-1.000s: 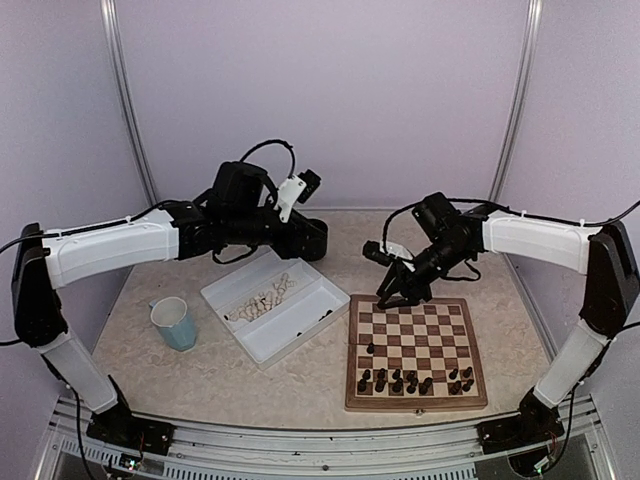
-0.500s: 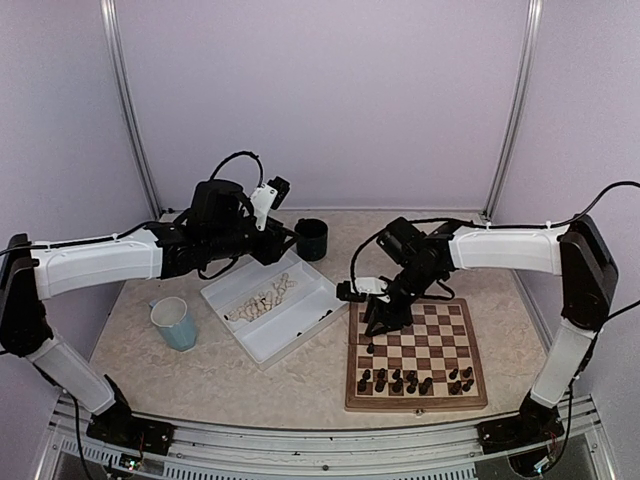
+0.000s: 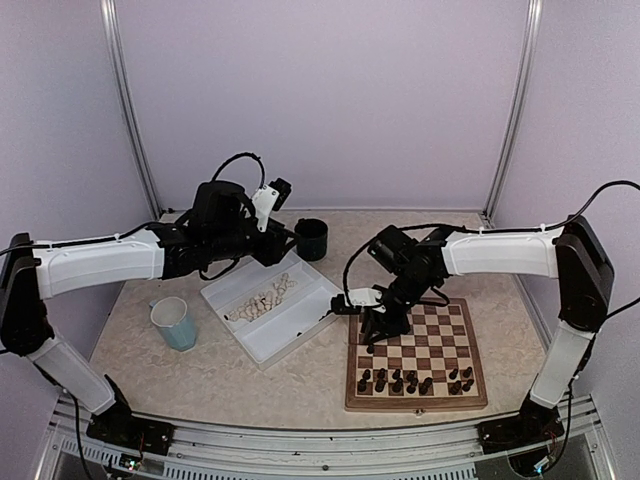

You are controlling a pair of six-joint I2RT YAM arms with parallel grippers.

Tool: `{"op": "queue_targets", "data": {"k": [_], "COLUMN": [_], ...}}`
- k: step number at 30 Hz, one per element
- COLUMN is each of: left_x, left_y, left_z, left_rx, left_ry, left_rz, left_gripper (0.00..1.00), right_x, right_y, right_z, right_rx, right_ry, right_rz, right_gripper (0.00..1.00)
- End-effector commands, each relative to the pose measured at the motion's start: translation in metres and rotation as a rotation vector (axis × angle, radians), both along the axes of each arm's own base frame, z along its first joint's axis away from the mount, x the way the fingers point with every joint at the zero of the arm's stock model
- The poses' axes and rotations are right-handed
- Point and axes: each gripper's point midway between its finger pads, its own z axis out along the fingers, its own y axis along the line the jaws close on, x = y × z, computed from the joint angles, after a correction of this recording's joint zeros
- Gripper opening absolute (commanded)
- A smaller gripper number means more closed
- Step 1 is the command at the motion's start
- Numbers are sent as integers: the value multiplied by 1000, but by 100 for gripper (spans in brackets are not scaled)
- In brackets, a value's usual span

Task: Set up the chess pieces on the board
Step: Pick up the pawn from the chessboard, then place the pawn at c7.

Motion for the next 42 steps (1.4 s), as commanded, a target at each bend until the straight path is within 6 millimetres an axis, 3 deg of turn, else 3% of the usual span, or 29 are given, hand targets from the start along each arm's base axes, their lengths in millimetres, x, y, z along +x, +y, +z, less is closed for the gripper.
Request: {"op": "queue_targets", "data": {"k": [1,10,14,24,32,35,40,42], "left_x": [5,3,2,2,4,5,11,13], "left_y": [-4,-9,-10,-13,-13,-10,-6,-5], "left_z": [6,0,-3,-5,-9,-19,-27,-30], "left_rx": [-7,10,16,28,48,84,109,117], "left_ry": [-17,-7,-2,-6,-10,5,13,15], "left_rz": [-5,-19,-22,-28,-23,-16,3,7], "left_gripper": [49,49,49,50,50,50,50,50], "right_x": [-10,-23,-20,-17,-34,-41,-60,-67], "right_y": [-7,-12,-13,-21,-64,-85,-129,-138], "right_z": [-12,-22,-25,-3,22,25,11,8], "right_rx": [-47,-89,-106,-90,-65,-75,-150,-157], "right_ry": [31,44,36,-41,-72,-80,-30,-9], "right_rz": [17,47,36,22,20,9,-17,-15], "right_gripper": [28,27,17,4,2,2,2,3]}}
